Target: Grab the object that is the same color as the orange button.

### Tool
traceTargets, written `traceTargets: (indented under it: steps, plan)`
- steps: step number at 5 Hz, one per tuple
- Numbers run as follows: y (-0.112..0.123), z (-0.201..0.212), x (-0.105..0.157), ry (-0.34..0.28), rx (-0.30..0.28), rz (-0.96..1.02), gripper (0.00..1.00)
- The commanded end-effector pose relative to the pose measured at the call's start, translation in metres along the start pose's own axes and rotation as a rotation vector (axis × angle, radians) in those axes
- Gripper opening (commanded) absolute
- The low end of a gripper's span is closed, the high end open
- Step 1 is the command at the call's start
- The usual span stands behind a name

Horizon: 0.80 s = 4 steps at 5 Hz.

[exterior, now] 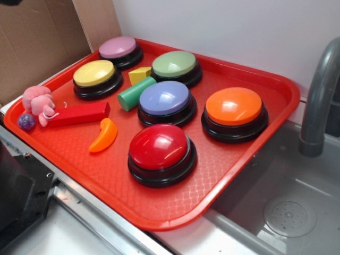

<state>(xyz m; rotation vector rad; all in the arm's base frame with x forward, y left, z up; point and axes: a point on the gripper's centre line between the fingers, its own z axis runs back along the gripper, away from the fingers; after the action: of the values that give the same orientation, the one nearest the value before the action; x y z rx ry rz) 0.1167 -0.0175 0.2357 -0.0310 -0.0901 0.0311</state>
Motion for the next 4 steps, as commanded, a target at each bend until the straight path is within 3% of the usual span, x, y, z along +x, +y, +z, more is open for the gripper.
traceTargets:
  steps: [1,3,4]
  plan:
    - [0.000,0.000,0.000,0.000,0.000,0.000,1.00]
    - [0.010,-0.043,0.011,-0.032,-0.106,0.139,1.00]
    - [0.016,-0.072,0.015,-0.024,-0.080,0.257,1.00]
